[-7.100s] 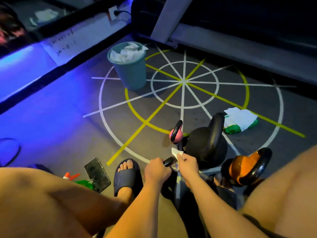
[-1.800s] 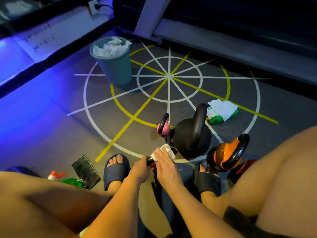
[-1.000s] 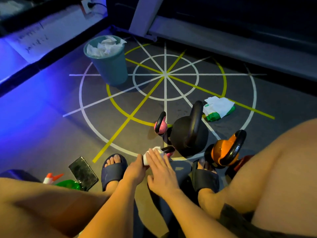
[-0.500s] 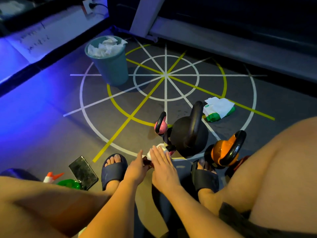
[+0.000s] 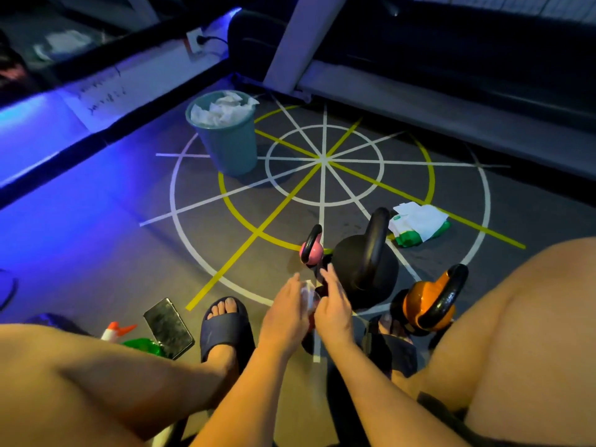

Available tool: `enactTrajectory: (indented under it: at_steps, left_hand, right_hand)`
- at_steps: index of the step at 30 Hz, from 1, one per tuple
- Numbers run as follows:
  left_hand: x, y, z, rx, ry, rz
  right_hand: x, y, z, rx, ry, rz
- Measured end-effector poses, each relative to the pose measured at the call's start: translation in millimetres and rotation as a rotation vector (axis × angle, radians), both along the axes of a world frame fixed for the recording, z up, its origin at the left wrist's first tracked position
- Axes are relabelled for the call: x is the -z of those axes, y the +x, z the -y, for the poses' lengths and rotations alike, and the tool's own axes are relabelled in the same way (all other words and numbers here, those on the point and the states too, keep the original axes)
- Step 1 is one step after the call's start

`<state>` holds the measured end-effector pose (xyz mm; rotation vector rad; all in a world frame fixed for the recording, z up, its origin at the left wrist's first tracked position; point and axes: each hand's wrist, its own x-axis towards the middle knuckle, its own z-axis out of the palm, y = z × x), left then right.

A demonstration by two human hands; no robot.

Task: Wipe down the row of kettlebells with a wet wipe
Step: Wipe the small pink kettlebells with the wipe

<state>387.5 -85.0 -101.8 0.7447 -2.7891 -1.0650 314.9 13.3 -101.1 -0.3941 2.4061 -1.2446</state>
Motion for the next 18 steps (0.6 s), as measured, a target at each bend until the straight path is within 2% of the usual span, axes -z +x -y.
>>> enactTrajectory:
  at_steps: [1,3,7,10,13,16,18]
  left_hand:
    - [3.7,-2.7,-5.9,0.095,-0.064,0.049]
    - [14.6,-2.0,-9.8,0.202,-0.154,0.147]
    - [24.7,9.7,0.7,0.007,-0.123,0.183]
    - [21.8,6.4,-1.9,0.005,-0.152,0.176]
    - [23.3,5.5,-9.2,0.061,-0.192,0.123]
    - [33.1,9.5,-4.0,-0.008,-0.092,0.038]
    - [32.3,10.5,1.9,-0.223,0.045,-0.016]
  right_hand:
    - [5.1,-6.6,-2.1,-0.015,0.033,0.043]
    - [16.9,-14.1,-7.4,-0.18,0.152,0.045]
    - [28.2,-22.9,-11.7,-0.256,0.246,-0.057]
    - [13.7,-27.0,-12.2,-0.34,0.412,-0.17]
    - [1.7,-27.9,-13.2,-0.359,0.545,-0.203]
    - [-6.0,-21.5,-13.6,-0.358,0.603,-0.177]
    - [-8.9,-17.9,-13.1,-0.366,0.634,-0.168]
